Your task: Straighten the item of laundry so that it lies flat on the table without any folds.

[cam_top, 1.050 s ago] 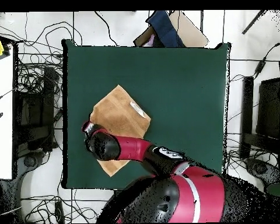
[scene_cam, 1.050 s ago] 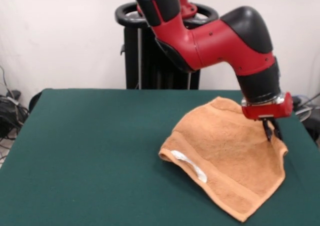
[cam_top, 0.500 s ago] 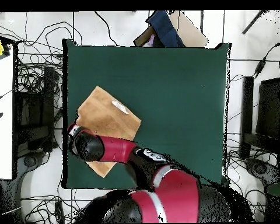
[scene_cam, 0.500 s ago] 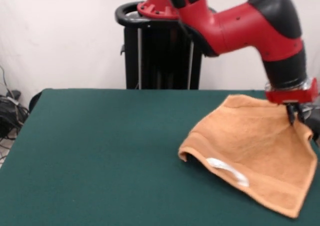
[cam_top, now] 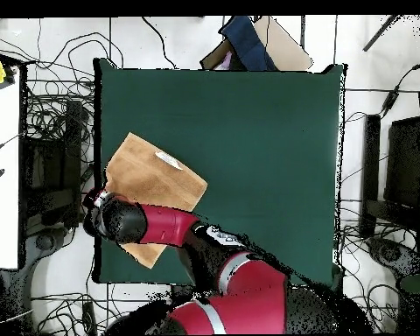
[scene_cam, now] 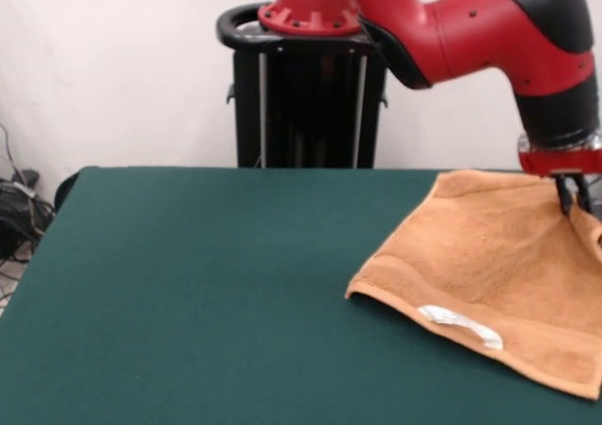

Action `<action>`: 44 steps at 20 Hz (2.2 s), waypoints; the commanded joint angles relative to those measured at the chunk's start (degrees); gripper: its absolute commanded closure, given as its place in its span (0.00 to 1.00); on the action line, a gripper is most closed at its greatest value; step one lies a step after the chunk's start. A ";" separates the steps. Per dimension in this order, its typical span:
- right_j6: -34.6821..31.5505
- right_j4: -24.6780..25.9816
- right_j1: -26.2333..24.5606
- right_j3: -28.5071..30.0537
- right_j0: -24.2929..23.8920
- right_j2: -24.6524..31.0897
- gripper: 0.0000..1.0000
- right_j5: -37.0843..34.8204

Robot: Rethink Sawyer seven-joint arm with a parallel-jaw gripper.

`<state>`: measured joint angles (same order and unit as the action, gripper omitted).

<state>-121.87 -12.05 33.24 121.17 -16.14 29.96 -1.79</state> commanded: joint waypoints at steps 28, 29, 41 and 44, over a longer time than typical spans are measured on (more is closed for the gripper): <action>-11.81 -17.04 -6.64 -15.68 37.99 -45.24 0.00 -5.04; -11.65 -17.93 -8.47 -16.19 38.88 -46.08 0.00 -3.27; -12.09 -22.67 -17.05 -18.90 42.32 -49.60 0.00 2.60; -11.17 -22.62 -20.11 -20.09 41.69 -50.01 0.00 5.85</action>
<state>-121.87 -30.20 19.78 107.52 26.08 -15.85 -1.45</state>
